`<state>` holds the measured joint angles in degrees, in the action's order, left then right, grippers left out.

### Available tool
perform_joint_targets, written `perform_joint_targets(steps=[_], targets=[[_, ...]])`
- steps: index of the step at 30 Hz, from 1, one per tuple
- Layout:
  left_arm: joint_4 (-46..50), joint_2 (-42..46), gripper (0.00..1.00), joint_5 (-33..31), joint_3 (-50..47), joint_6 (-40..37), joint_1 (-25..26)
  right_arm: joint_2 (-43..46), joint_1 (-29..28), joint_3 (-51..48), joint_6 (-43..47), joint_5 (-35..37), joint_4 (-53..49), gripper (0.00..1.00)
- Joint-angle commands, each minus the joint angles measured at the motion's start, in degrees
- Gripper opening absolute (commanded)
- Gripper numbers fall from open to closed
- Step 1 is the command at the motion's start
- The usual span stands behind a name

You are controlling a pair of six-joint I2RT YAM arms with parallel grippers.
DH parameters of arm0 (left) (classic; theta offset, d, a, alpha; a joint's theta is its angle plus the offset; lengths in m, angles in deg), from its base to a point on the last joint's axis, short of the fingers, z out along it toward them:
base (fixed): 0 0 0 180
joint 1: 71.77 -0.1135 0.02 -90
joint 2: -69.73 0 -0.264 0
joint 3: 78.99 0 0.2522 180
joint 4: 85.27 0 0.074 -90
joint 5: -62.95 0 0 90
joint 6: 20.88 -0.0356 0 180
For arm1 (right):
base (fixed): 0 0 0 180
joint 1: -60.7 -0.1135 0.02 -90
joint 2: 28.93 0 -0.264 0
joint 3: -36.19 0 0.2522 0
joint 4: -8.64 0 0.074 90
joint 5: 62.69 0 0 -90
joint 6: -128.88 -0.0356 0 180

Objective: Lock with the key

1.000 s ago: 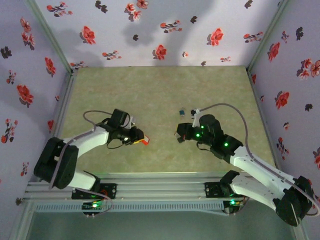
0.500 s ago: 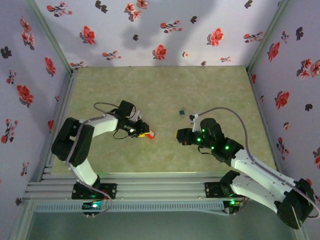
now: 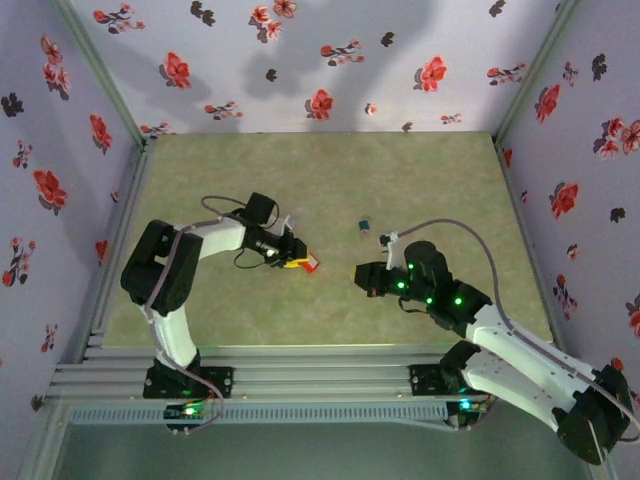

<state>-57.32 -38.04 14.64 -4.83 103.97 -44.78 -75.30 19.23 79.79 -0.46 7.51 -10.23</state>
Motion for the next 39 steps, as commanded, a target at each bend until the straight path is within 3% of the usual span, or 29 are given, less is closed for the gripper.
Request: perform_joint_targets(steps=[1,9,17,23,25,31,33,35,36,39], targets=[[6.67,-4.43,0.29,-7.02,-0.6,-2.76,-0.44,1.36,-0.71,-0.69,1.52,-1.07,-0.31,0.0],[8.31,-5.28,0.4,-7.66,0.81,-3.63,-0.51,1.72,-1.62,-1.01,1.62,-0.77,-0.32,0.0],[9.62,-5.86,0.44,-9.03,2.77,-4.0,-0.54,1.55,-2.54,-0.89,2.46,-0.28,-0.73,0.0],[12.67,-5.22,0.53,-11.08,6.72,-4.26,-1.36,0.13,-2.51,1.28,4.38,1.73,-5.93,0.0],[14.56,-4.01,0.63,-12.46,8.36,-4.49,-1.53,-0.56,-2.55,2.05,4.91,2.69,-7.79,0.0],[24.06,1.04,0.78,-18.71,15.26,-6.78,-1.5,-3.48,-2.64,5.12,6.61,4.82,-12.04,0.0],[28.27,3.87,0.89,-22.01,18.84,-7.54,-1.43,-5.38,-2.59,7.36,7.47,6.43,-14.32,0.0],[31.24,6.94,0.91,-23.92,22.45,-8.41,-1.44,-7.71,-2.6,9.9,8.68,7.68,-16.54,0.0],[32.41,8.59,0.99,-25.18,24.41,-9.07,-1.49,-9.26,-2.57,11.22,9.39,8.19,-17.42,0.0],[35.17,13.18,1.0,-33.33,29.23,-10.78,-1.47,-14.04,-2.52,13.81,10.89,8.84,-18.44,0.0]])
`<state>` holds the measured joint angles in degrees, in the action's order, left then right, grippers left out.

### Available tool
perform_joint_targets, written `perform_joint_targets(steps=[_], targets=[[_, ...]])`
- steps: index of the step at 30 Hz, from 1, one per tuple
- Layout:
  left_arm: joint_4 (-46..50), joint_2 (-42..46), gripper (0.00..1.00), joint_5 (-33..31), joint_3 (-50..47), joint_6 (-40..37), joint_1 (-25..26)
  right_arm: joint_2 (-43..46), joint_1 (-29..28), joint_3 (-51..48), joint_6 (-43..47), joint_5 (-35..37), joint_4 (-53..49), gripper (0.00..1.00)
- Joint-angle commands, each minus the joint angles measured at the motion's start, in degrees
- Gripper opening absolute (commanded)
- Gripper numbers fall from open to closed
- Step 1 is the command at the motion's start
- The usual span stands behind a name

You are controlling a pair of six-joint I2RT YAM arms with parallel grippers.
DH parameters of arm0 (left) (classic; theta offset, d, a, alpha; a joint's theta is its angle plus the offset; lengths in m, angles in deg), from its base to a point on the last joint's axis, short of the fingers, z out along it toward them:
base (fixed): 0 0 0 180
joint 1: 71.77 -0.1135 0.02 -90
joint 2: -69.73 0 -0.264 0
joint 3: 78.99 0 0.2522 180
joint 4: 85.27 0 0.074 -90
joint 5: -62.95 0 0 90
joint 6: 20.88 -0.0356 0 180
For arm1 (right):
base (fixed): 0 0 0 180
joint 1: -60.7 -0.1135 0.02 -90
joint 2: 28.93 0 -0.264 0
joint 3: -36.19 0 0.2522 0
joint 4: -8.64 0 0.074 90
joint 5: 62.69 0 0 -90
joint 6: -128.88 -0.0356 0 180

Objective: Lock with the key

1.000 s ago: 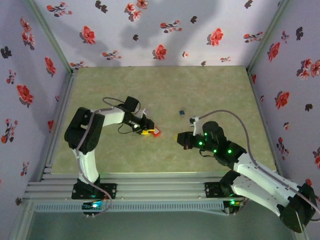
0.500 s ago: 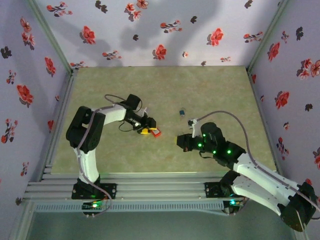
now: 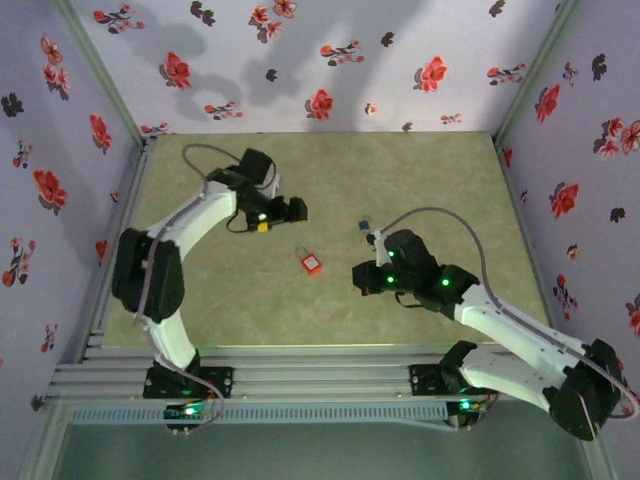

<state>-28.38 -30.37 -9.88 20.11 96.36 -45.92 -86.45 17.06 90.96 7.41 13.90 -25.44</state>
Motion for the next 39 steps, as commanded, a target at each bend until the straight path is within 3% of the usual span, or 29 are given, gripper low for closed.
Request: perform_joint_targets(steps=[1,7,12,20,26,31,39], targets=[[6.1,7.32,1.0,-12.39,5.19,-3.57,-0.35,-4.8,-0.39,3.89,3.42,2.94,-4.18,0.0],[-5.92,19.4,1.0,-33.43,-3.02,-3.1,-0.68,-13.58,-0.46,11.59,6.44,9.26,-8.12,0.0],[-19.54,26.44,1.0,-34.42,-15.62,-4.3,-1.13,-21.47,-0.25,16.94,8.48,11.91,-8.82,0.0],[-22.0,31.87,1.0,-34.75,-23.69,-1.82,-6.59,-35.18,-0.22,27.17,12.83,12.87,-12.16,0.0],[-21.56,34.84,1.0,-40.56,-25.17,-3.77,-6.27,-44.96,-0.21,36.15,17.23,13.97,-18.08,0.0],[-20.23,36.06,1.0,-52.63,-25.47,-5.5,-3.65,-49.6,-0.18,39.05,18.65,13.39,-18.91,0.0],[-27.76,41.35,1.0,-55.89,-31.19,-8.16,-2.9,-54.76,-0.13,40.78,21.95,12.75,-17.23,0.0]])
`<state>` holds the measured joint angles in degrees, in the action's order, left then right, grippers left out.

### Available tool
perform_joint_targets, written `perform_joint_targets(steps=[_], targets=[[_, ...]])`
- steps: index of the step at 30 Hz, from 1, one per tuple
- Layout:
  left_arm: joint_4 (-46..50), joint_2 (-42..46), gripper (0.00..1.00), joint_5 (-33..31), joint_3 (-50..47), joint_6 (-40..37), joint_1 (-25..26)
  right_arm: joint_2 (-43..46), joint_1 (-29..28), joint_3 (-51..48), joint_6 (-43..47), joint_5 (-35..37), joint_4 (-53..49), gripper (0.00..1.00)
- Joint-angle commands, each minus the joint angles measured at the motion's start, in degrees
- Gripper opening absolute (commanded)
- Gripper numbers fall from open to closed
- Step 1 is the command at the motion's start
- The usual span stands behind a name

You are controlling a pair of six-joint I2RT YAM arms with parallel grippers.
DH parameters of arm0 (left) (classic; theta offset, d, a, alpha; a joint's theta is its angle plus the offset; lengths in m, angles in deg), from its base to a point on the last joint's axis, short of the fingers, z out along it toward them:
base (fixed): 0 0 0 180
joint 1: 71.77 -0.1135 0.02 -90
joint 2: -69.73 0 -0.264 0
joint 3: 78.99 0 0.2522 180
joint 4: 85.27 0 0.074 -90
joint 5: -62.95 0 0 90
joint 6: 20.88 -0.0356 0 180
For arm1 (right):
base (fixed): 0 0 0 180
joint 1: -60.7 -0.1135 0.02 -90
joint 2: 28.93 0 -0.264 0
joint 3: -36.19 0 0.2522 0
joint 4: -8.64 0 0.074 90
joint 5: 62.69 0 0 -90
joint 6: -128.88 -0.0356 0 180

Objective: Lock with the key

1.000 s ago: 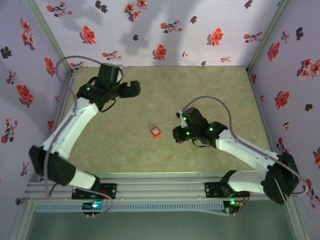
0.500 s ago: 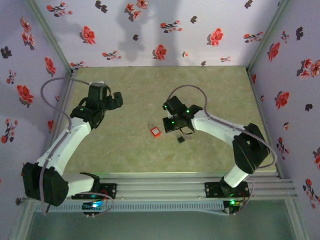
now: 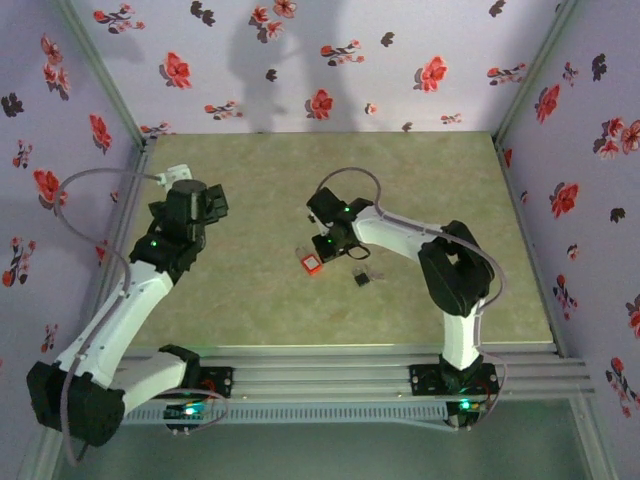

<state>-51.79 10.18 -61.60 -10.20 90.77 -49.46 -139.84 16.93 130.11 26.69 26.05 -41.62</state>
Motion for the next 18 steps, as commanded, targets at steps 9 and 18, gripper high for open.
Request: perform_joint_targets(steps=[9,18], targets=[[-7.15,0.56,1.0,-8.07,-2.92,-1.96,0.88,-4.92,1.06,3.33,4.26,-1.37,1.12,0.0],[-7.19,0.2,1.0,-8.17,-3.13,-1.08,0.91,-8.46,1.32,7.23,4.98,-4.01,-0.37,0.0]])
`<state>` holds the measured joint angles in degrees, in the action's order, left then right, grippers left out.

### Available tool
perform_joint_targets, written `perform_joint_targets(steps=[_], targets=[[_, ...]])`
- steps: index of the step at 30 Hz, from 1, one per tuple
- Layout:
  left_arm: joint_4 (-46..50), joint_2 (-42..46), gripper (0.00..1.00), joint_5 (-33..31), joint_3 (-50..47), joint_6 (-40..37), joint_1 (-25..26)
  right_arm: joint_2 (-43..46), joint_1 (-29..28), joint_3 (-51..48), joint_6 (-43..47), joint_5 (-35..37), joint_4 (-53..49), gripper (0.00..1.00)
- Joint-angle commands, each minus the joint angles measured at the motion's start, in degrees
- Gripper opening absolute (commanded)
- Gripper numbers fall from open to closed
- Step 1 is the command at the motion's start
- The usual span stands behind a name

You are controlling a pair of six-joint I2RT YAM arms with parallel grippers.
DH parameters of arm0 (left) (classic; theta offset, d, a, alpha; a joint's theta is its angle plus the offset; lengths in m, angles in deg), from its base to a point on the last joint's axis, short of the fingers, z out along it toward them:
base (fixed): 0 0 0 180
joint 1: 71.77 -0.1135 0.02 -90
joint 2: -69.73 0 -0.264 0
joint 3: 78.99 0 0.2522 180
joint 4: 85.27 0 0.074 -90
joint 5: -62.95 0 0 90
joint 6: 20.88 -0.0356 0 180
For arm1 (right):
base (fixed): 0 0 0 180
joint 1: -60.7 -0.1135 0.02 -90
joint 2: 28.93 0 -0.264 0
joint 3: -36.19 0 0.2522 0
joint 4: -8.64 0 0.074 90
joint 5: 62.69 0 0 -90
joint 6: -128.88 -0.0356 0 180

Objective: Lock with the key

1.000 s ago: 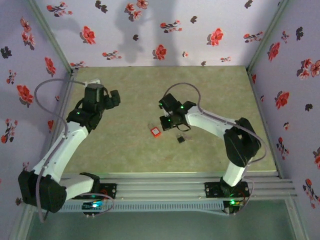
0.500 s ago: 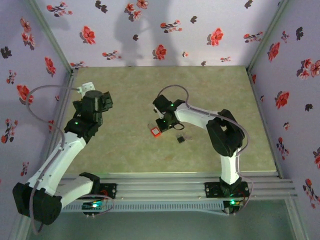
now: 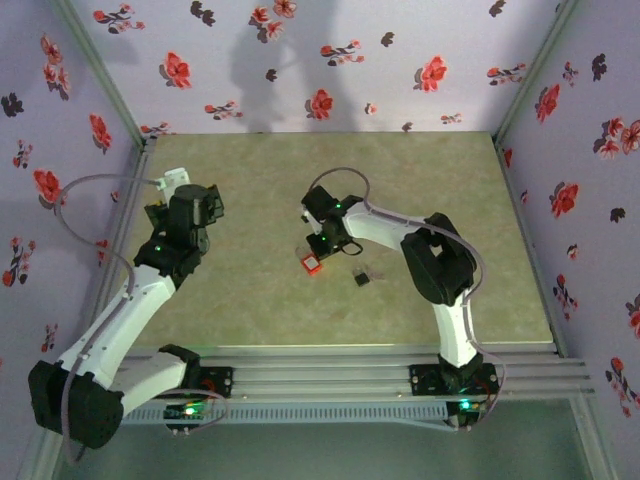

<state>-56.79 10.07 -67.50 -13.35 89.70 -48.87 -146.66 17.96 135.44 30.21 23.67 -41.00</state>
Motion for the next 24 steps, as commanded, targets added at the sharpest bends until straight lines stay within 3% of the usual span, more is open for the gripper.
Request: perform_joint_targets(steps=[1,14,24], targets=[[-2.43,0.43,1.0,-2.27,-0.23,0.03,0.31,-2.07,0.33,2.42,1.61,-1.93,-1.35,0.0],[-3.03,0.6,1.0,-2.11,-0.46,-1.02,1.1,-4.04,0.38,4.08,1.92,-3.1,-2.8,0.0],[-3.46,0.6,1.0,-2.18,-0.66,-1.85,1.38,-3.78,0.42,3.78,1.51,-3.53,-2.83,0.1]])
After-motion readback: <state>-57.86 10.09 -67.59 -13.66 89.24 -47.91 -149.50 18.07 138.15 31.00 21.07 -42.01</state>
